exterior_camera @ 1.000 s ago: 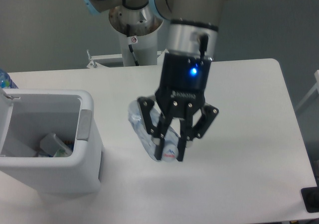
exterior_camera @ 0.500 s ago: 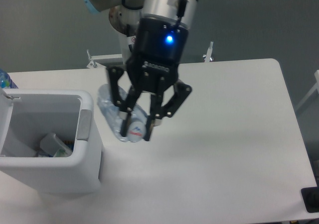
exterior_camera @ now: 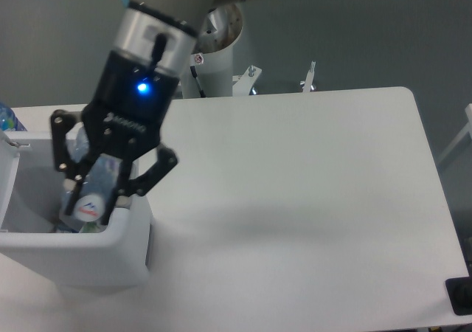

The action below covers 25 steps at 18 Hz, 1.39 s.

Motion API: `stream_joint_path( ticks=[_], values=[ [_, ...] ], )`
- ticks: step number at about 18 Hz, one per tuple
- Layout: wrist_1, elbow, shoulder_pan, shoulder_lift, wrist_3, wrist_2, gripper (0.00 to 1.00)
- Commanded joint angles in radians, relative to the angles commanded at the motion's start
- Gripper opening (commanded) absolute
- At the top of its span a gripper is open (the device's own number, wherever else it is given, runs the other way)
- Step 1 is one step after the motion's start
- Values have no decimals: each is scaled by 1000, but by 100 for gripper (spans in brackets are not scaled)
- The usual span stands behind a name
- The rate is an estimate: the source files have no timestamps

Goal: Place the trash in the trash can
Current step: 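Lower the bottle into the bin and open the gripper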

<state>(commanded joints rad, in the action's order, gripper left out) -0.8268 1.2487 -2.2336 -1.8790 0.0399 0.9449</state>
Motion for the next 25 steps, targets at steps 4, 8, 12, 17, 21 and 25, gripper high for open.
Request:
stream_joint_path(
  ticks=[4, 8, 12, 17, 21, 25],
  values=[
    [2, -5, 22, -31, -8, 3, 30],
    [2, -5, 32, -49, -40, 5, 34],
    [2, -5, 43, -69, -118, 5, 84],
    [2, -3, 42, -72, -152, 8, 100],
    [2, -12, 25, -63, -156, 12, 100],
    [0, -20, -55, -8, -199, 52, 100]
  ],
)
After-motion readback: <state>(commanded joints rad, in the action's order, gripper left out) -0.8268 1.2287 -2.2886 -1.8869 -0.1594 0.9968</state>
